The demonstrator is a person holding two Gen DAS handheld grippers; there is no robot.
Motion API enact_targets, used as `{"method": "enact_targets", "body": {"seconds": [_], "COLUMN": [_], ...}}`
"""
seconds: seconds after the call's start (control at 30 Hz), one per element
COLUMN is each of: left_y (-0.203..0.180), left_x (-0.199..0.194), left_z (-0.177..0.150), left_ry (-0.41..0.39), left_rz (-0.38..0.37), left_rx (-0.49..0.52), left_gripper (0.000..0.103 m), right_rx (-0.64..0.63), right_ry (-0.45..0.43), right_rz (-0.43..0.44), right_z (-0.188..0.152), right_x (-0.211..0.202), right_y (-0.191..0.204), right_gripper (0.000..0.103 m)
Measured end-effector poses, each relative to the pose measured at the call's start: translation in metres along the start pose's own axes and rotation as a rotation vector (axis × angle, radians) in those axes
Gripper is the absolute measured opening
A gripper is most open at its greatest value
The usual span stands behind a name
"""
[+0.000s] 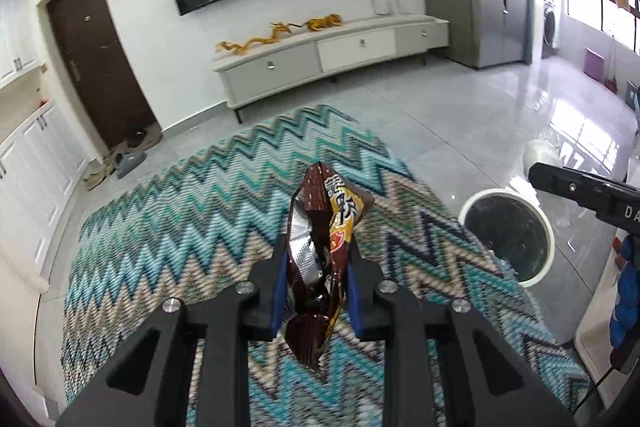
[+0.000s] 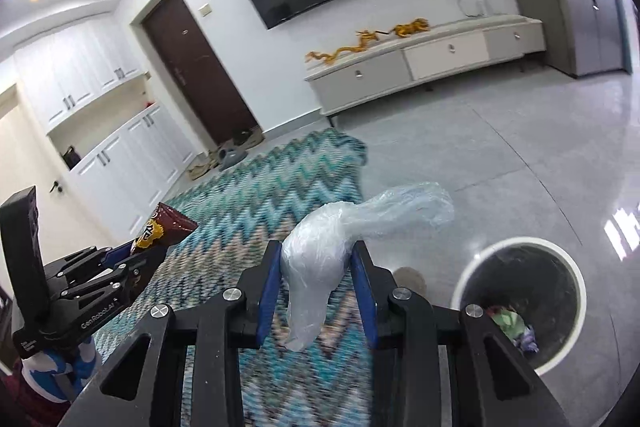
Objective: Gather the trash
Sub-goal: 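Carry both held items toward the white bin, then open both tools over the white bin to drop the items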
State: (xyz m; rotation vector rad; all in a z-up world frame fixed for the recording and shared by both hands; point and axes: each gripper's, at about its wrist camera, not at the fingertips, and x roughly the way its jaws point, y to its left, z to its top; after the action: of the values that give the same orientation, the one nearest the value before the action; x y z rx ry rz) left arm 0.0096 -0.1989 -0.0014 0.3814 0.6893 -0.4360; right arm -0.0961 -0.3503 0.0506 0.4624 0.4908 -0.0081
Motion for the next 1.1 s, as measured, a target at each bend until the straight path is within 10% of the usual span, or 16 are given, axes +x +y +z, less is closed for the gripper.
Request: {"method": "enact_targets", "body": {"seconds": [1.1], "left_y": [-0.172], "left_x": [0.117], "left_z": [0.066], "left_ry": [0.185], "left_rz": [-0.365], "left_rx": [0.046], "left_gripper": [0.026], "right_rx": [0.205], "right_ry": [0.173], "right_rz": [-0.351], "right_z": [-0.034], "right_x": [0.026], "right_y": [-0.187], "right_gripper": [0.033]}}
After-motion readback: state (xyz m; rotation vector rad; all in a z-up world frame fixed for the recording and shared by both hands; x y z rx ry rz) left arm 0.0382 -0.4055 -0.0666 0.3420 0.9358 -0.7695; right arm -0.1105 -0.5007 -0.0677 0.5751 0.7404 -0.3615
